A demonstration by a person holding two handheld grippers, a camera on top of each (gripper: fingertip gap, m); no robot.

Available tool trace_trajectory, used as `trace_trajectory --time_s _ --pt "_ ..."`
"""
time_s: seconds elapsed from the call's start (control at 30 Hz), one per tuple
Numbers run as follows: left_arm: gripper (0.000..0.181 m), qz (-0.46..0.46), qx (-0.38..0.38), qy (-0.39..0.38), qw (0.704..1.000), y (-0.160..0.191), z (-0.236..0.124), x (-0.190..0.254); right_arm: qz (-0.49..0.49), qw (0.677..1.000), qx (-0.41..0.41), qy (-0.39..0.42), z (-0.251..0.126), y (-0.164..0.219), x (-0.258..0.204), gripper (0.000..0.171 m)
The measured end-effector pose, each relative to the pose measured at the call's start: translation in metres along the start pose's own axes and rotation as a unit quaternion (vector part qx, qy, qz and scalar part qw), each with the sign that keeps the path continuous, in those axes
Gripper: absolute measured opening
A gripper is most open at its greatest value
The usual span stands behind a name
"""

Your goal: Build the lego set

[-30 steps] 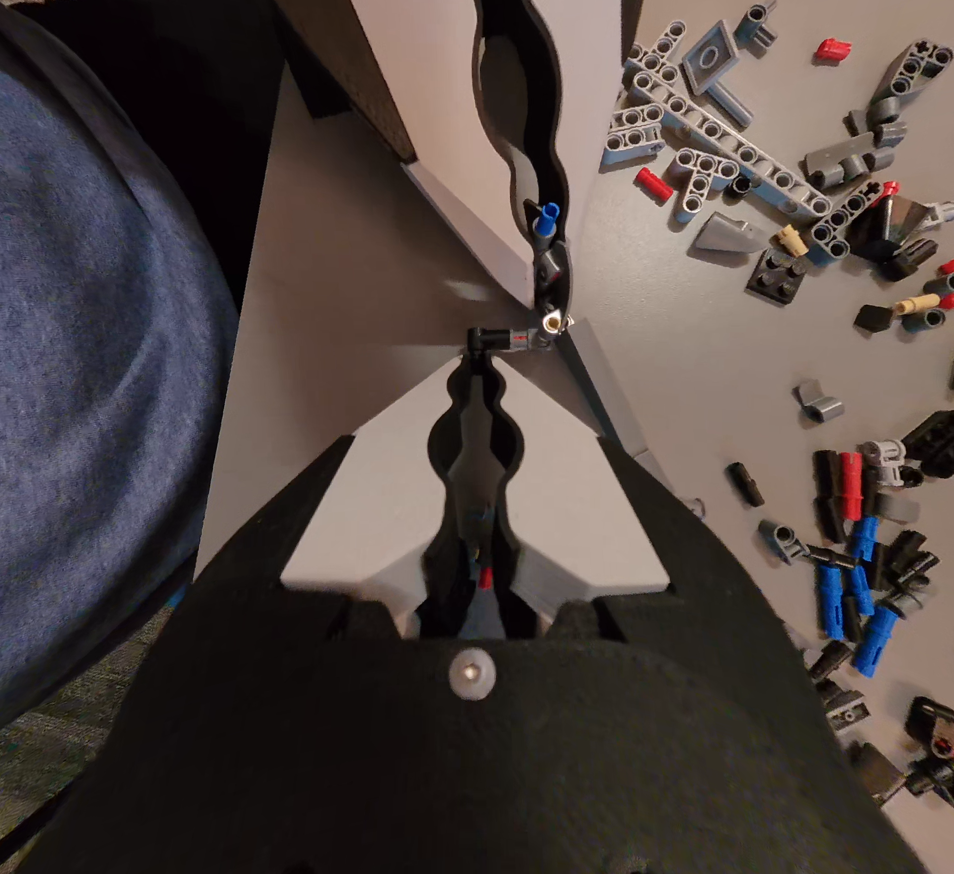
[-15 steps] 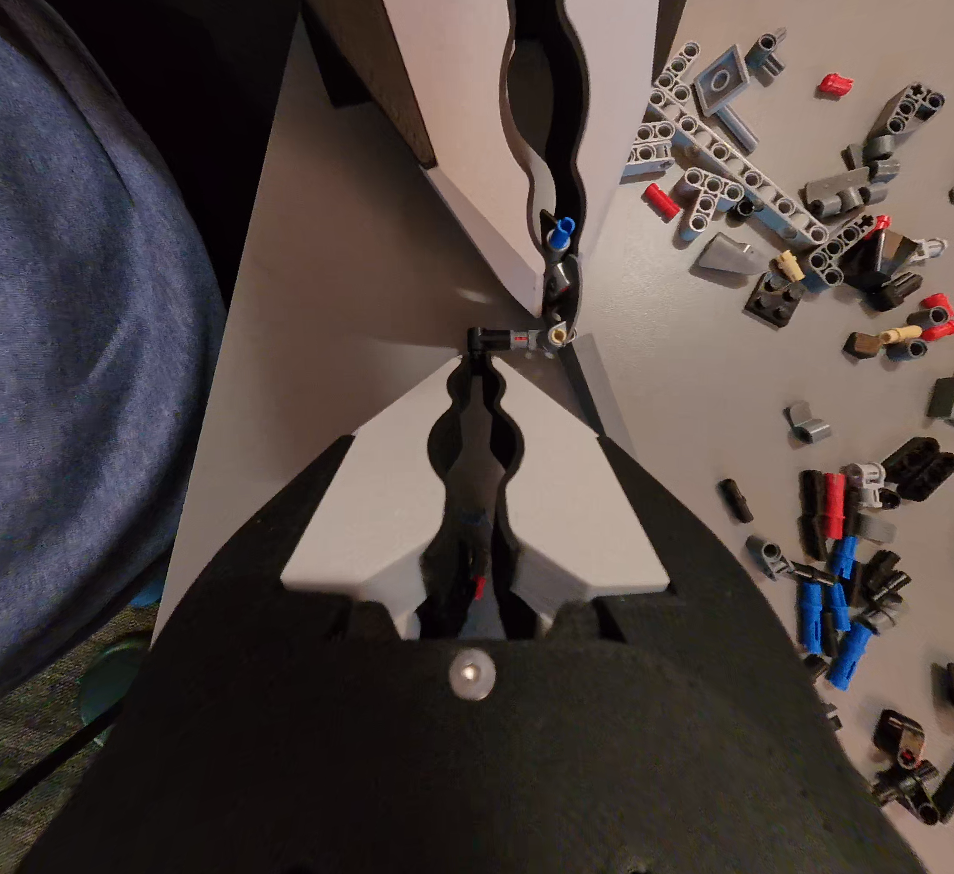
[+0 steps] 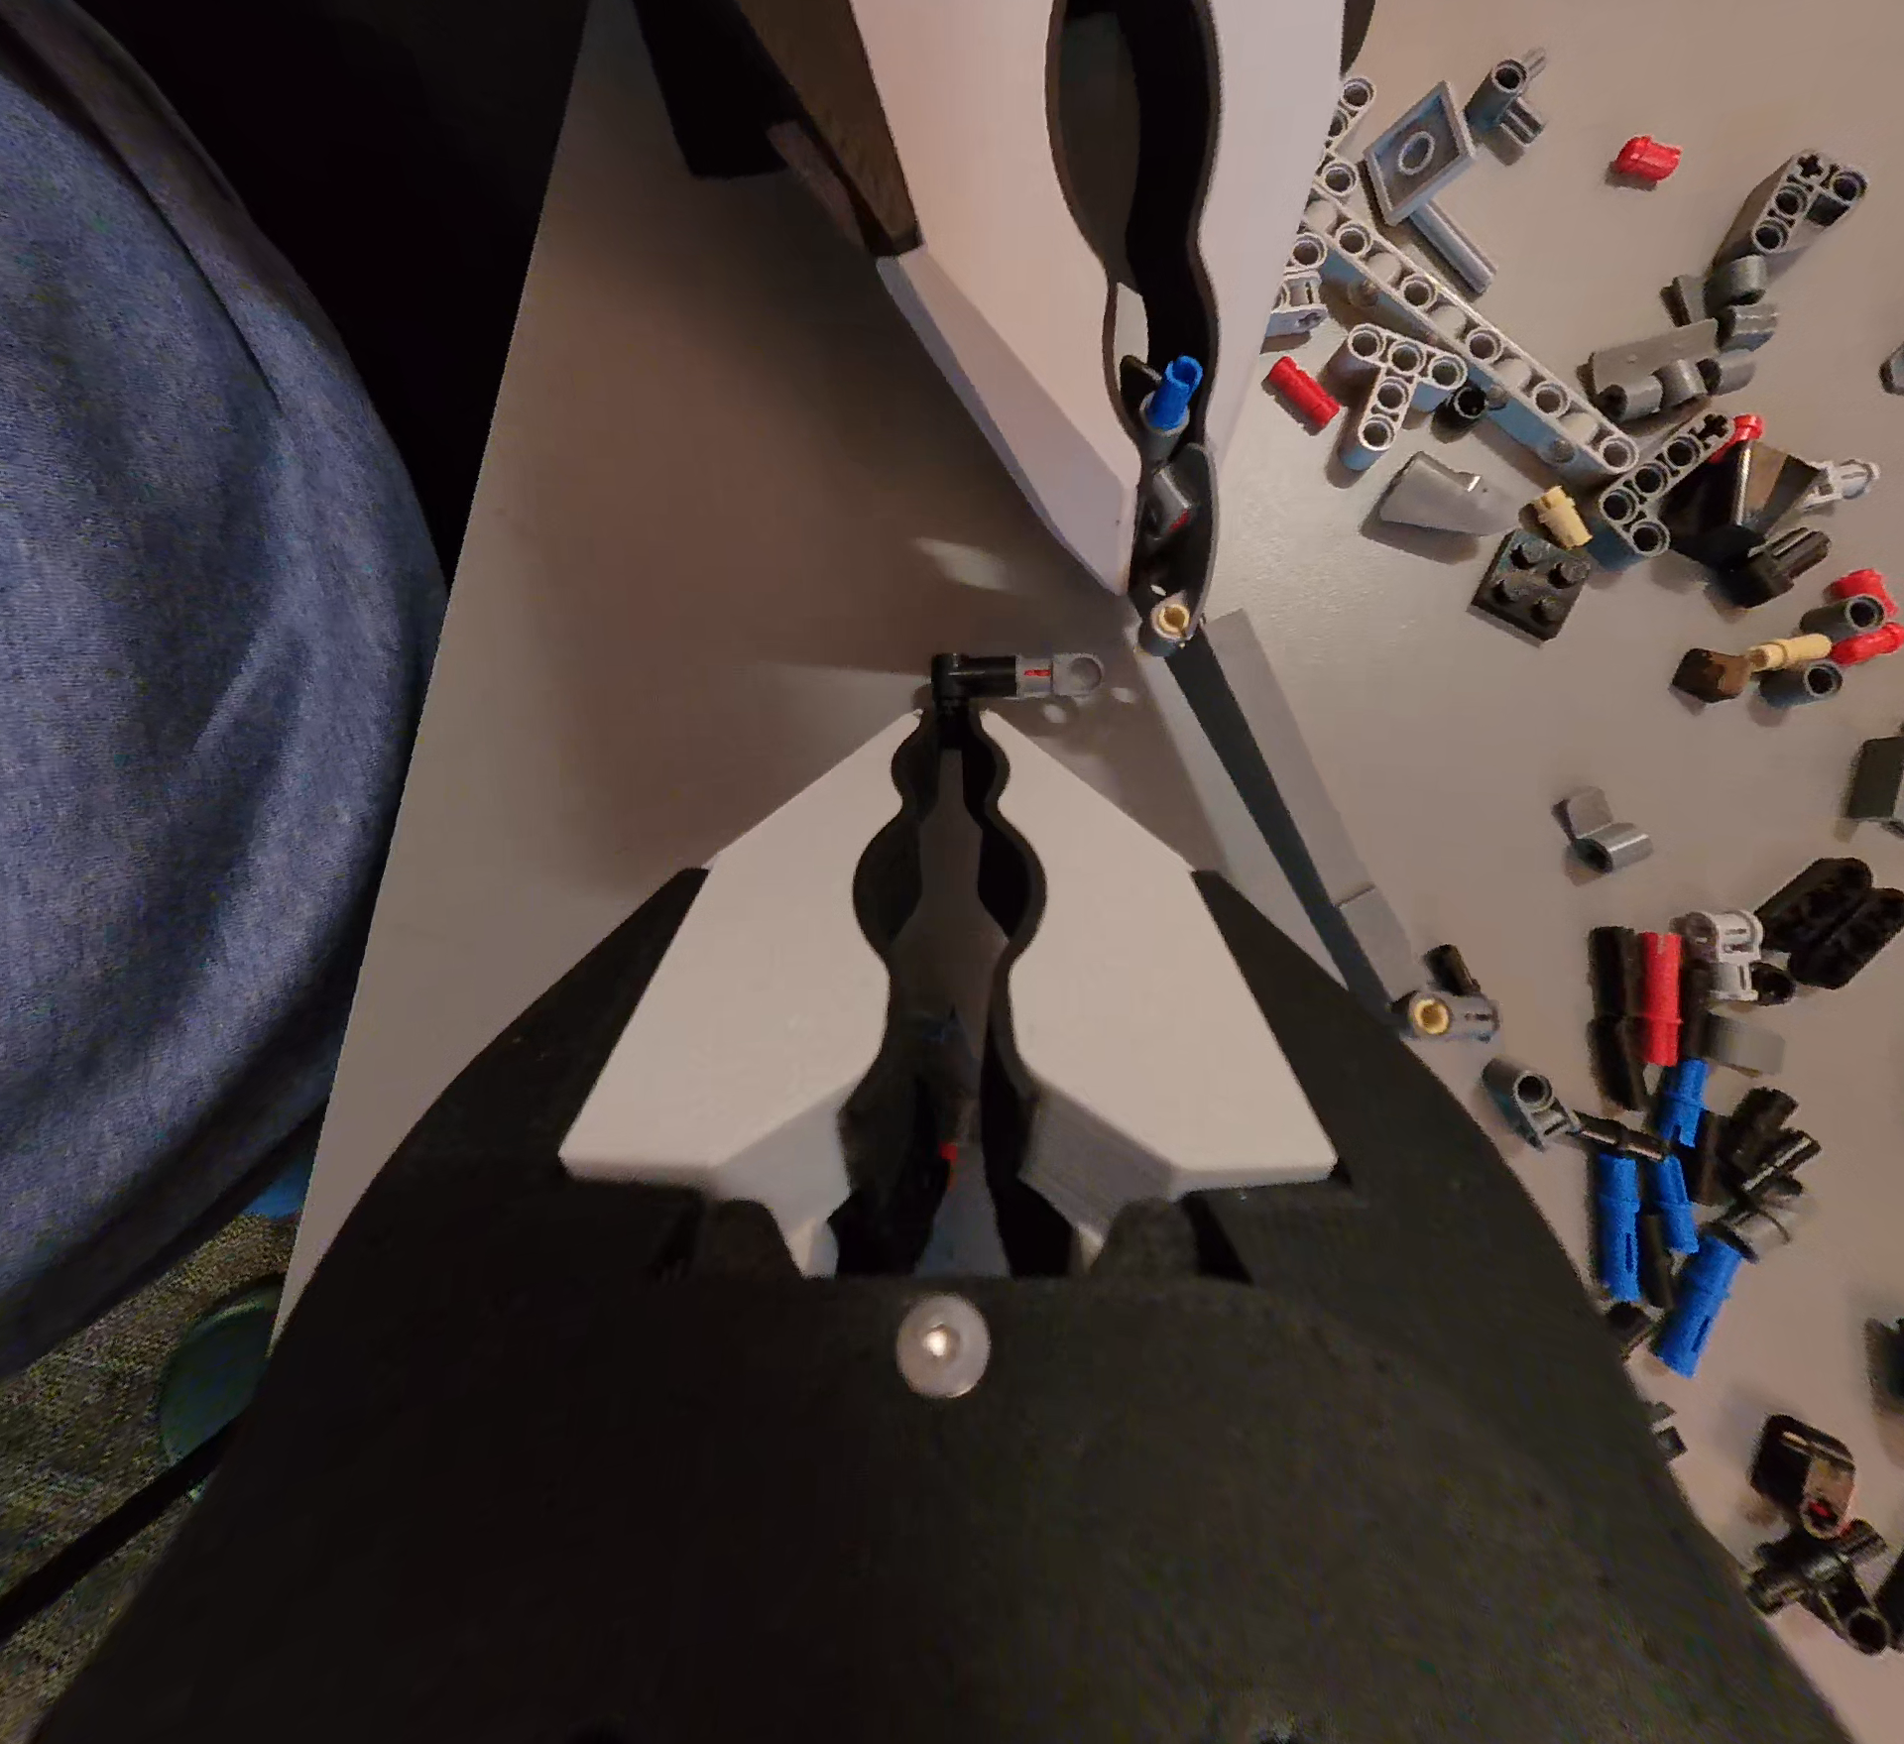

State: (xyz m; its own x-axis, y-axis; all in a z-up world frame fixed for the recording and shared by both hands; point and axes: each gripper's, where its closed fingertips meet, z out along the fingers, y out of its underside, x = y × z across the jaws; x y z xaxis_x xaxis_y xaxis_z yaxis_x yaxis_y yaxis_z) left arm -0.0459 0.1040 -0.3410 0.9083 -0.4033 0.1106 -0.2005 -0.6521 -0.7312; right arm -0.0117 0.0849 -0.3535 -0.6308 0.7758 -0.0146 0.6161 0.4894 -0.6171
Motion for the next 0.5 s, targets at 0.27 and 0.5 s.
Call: trace_trajectory --time_s 0.27,0.5 --pt "0.006 -0.02 -0.003 0.009 1.0 0.0035 0.0022 -0.0007 0.003 1.0 0.002 -0.006 -0.0002 0.0002 -0.0009 0.002" --pt "0.006 -0.024 -0.006 0.006 1.0 0.0056 0.0027 -0.0023 0.001 1.0 0.003 -0.004 -0.0003 0.0001 -0.001 0.002"
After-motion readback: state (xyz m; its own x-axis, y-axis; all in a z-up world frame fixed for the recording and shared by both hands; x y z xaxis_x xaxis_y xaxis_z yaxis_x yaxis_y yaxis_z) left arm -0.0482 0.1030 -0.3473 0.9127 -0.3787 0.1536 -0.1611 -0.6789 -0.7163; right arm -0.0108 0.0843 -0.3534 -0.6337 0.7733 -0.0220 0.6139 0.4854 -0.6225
